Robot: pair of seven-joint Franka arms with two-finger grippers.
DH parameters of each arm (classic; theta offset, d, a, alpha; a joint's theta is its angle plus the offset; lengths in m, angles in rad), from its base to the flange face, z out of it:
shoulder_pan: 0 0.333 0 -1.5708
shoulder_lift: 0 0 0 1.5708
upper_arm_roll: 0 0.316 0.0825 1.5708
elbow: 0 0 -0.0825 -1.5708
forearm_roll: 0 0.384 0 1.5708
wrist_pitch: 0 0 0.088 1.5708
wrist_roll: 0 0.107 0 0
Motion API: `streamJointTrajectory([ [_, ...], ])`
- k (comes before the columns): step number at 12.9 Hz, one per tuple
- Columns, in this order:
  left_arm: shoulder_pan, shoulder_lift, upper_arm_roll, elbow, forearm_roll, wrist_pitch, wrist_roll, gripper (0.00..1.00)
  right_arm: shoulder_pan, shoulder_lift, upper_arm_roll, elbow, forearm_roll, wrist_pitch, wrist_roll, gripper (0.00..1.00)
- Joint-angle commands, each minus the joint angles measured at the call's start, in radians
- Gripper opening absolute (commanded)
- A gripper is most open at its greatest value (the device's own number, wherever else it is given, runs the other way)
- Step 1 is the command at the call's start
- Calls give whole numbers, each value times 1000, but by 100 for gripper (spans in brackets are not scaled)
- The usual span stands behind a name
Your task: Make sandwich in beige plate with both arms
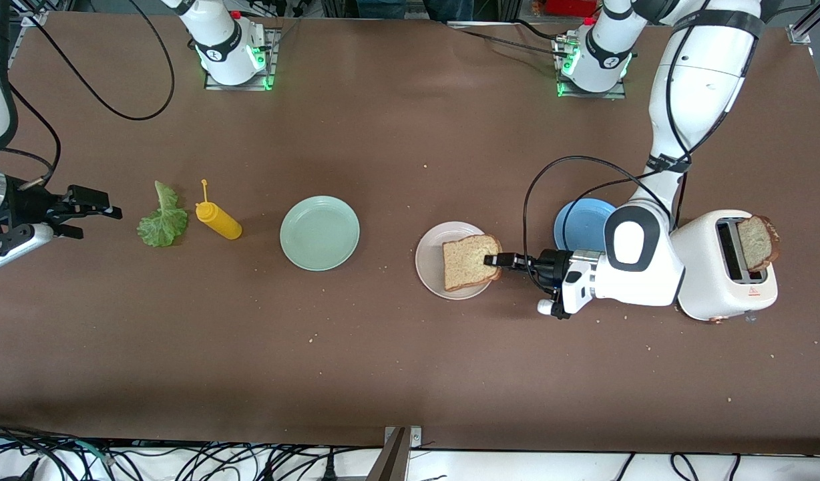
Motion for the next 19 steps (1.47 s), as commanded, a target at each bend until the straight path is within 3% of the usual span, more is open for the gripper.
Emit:
streamJointTrajectory([
  [1, -23, -14, 3, -29, 18, 6, 29, 0, -53, 16, 5, -44, 109, -6, -166, 100],
  [4, -58, -7, 4, -42, 19, 24, 42, 0, -68, 21, 5, -82, 131, -1, -269, 100],
  [11, -76, 64, 3, -28, 6, 113, 72, 0, -127, 117, 1, -154, 361, -6, -695, 100],
  [12, -79, 81, 3, -22, 4, 136, 91, 17, -142, 122, 1, -174, 390, -6, -758, 100],
  [14, -78, 75, 3, -22, 7, 154, 149, 87, -173, 145, 1, -197, 421, -18, -872, 100],
  [15, -76, 74, 6, -23, 15, 156, 152, 100, -190, 171, 1, -197, 451, -45, -937, 100],
  [19, -66, 8, 26, -40, 27, 156, 68, 100, -242, 274, 1, -197, 554, -153, -1178, 100],
])
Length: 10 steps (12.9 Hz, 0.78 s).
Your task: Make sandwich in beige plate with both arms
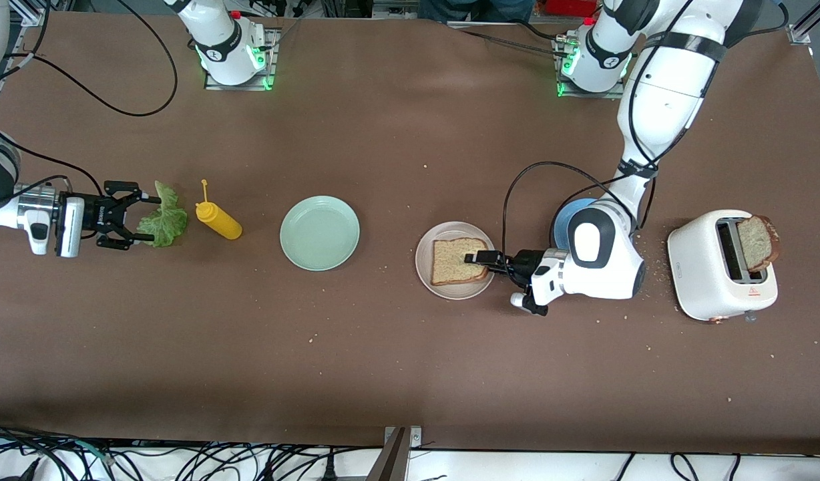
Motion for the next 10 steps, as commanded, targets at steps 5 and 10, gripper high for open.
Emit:
streamJointTrajectory([
  [5, 55, -158, 20, -7, 336, -9, -305, 100, -30, 110, 9, 5, 104, -88, -236, 100],
  [10, 239, -238, 21, 1, 589, -104, -384, 100, -5, 218, 17, 11, 211, -106, -351, 100],
])
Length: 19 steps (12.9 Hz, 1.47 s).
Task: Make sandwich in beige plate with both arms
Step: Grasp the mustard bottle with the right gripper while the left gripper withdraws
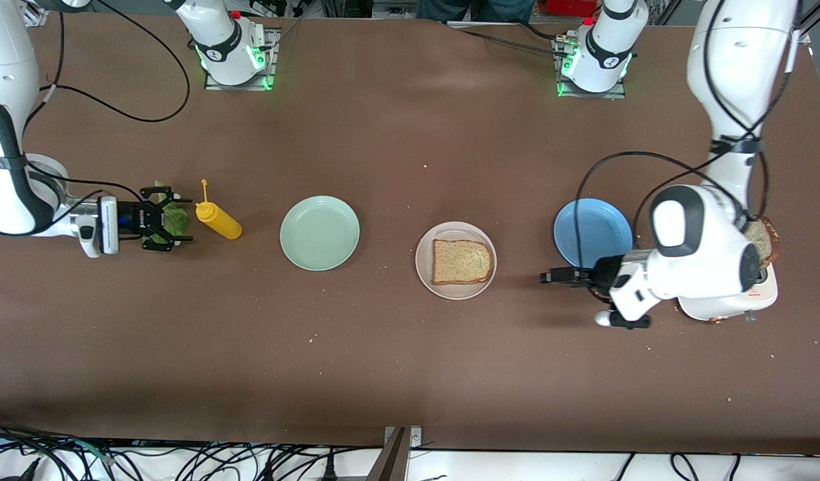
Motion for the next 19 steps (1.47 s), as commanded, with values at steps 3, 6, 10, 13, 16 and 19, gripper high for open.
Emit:
streamJointTrajectory([
  [3, 167, -95, -6, -11, 244, -119, -20, 100, 10, 67, 23, 17, 80, -20, -77, 100],
  [6, 189, -153, -6, -11, 404, -137, -59, 100, 21, 78, 35, 28, 94, -19, -82, 100],
  [10, 181, -195, -18, 1, 528, -147, -136, 100, 50, 92, 37, 28, 139, -14, -105, 99],
  [13, 183, -212, -20, 18, 532, -146, -165, 100, 67, 92, 35, 28, 169, 7, -123, 38],
  [16, 145, -264, -24, 15, 533, -149, -250, 100, 95, 92, 34, 49, 174, 52, -122, 0],
  [19, 126, -301, -27, 16, 582, -181, -251, 100, 173, 78, 21, 121, 165, 125, -35, 0],
])
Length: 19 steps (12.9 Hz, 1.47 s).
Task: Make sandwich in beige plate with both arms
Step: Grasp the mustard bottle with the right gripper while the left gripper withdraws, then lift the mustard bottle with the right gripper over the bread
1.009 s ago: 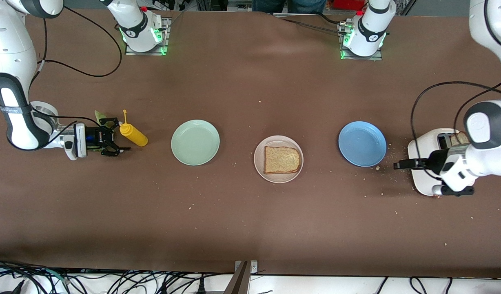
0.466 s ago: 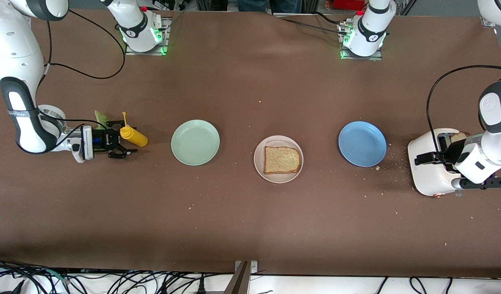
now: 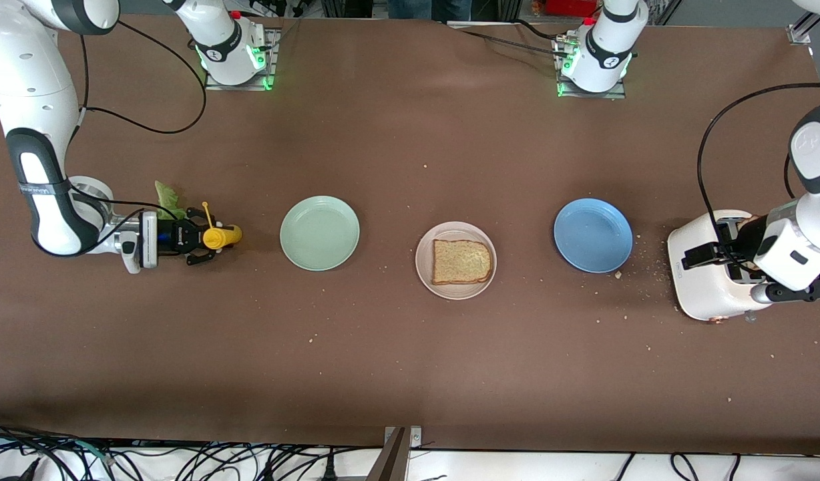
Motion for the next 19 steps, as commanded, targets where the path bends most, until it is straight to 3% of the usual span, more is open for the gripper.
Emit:
streamJointTrajectory([
  [1, -11, -29, 1, -6, 51, -30, -18, 100, 95, -11, -37, 83, 5, 57, 100, 0],
  [6, -23, -9, -3, -6, 54, -24, -19, 100, 364, -77, -194, 206, -121, 141, 384, 0],
  [10, -34, -8, -5, -6, 89, -24, -19, 100, 580, -80, -288, 336, -306, 204, 637, 0],
  [19, -34, -1, -5, -9, 89, -24, -19, 100, 936, -68, -291, 470, -924, 347, 1224, 0],
])
